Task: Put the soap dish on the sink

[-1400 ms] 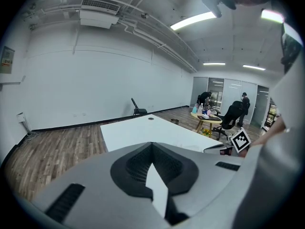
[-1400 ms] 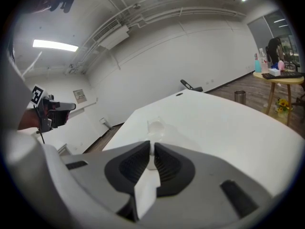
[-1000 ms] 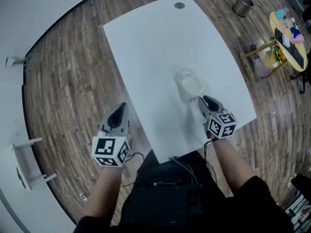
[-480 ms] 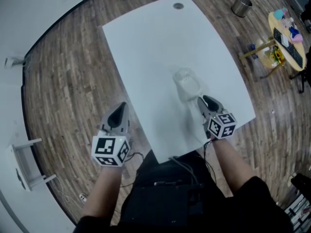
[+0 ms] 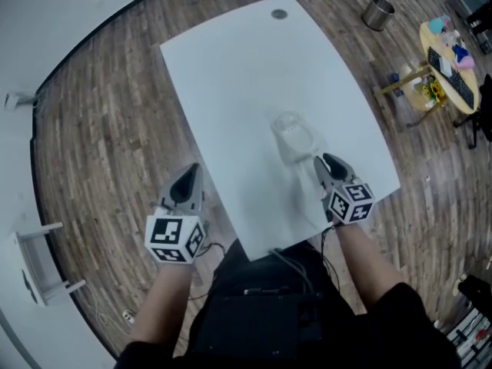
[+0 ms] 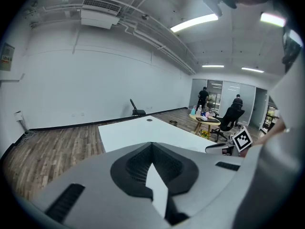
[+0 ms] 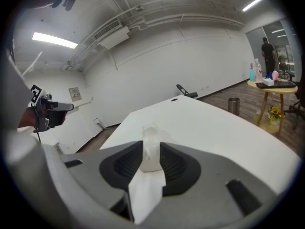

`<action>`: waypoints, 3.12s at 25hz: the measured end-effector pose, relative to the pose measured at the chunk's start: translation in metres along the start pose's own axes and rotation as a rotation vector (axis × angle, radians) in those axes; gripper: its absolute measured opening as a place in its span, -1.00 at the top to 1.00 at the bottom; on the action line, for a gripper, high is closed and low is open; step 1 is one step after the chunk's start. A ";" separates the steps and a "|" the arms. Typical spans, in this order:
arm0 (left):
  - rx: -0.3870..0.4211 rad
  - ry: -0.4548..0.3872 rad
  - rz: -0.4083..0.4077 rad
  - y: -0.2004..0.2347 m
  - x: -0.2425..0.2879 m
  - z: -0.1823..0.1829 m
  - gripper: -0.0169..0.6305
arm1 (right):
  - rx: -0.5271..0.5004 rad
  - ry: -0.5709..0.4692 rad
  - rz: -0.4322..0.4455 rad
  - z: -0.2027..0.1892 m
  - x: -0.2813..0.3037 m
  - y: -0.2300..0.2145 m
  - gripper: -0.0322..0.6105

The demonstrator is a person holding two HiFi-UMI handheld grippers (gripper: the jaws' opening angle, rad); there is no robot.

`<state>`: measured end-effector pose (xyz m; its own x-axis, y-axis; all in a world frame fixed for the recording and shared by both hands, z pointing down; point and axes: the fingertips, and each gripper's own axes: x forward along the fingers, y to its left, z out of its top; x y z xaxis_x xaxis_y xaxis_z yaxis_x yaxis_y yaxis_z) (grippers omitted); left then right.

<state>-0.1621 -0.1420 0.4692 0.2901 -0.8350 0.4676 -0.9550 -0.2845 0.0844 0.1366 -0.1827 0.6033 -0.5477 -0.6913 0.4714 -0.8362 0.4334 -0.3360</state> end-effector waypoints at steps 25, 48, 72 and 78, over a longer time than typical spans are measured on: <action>0.019 -0.078 -0.054 -0.001 -0.011 0.033 0.98 | -0.187 -0.130 -0.064 0.057 -0.041 0.025 0.52; 0.026 -0.141 -0.044 -0.001 -0.062 0.036 0.98 | -0.245 -0.262 -0.076 0.092 -0.114 0.065 0.63; 0.043 -0.151 -0.033 -0.013 -0.082 0.020 0.98 | -0.263 -0.323 -0.067 0.101 -0.142 0.082 0.72; 0.046 -0.145 -0.008 -0.007 -0.087 0.016 0.98 | -0.272 -0.325 -0.050 0.100 -0.131 0.080 0.81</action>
<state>-0.1799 -0.0750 0.4138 0.3066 -0.8909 0.3352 -0.9497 -0.3098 0.0452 0.1441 -0.1152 0.4330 -0.5053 -0.8429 0.1850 -0.8623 0.5013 -0.0713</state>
